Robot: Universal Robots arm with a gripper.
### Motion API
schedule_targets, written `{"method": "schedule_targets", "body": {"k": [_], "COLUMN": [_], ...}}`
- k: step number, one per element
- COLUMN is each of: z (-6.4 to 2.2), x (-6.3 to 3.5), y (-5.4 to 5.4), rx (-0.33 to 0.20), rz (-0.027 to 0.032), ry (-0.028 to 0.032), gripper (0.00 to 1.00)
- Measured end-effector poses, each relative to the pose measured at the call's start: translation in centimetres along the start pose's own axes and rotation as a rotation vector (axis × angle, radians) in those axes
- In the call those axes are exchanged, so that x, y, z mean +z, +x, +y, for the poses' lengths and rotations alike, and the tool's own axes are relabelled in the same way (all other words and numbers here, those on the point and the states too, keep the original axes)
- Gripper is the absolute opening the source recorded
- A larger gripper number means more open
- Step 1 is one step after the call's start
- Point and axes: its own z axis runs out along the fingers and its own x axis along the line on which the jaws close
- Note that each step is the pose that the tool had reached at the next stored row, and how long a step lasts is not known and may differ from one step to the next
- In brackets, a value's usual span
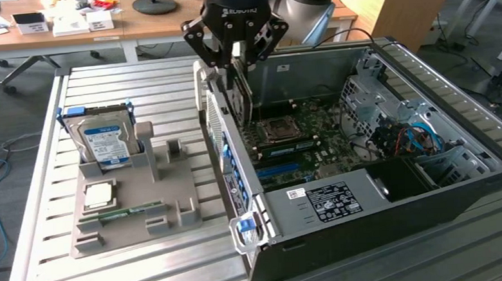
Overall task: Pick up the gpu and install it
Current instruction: 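Pick up the gpu and move the gpu toward the slot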
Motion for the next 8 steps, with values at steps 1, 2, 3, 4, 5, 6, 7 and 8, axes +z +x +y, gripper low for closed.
{"method": "schedule_targets", "body": {"k": [1,2,3,4,5,6,7,8], "z": [0.01,0.01,0.02,0.02,0.03,0.03,0.04,0.05], "x": [0.00,0.01,0.01,0.02,0.03,0.03,0.05,0.05], "y": [-0.3,-0.6,-0.9,-1.3,-1.6,-1.9,-2.2,-2.5], "rx": [0.000,0.000,0.000,0.000,0.000,0.000,0.000,0.000], "rz": [0.0001,0.0001,0.0001,0.0001,0.0001,0.0001,0.0001,0.0000], "ry": [0.0001,0.0001,0.0001,0.0001,0.0001,0.0002,0.0001,0.0001], "gripper": [0.27,0.27,0.27,0.27,0.27,0.27,0.27,0.27]}}
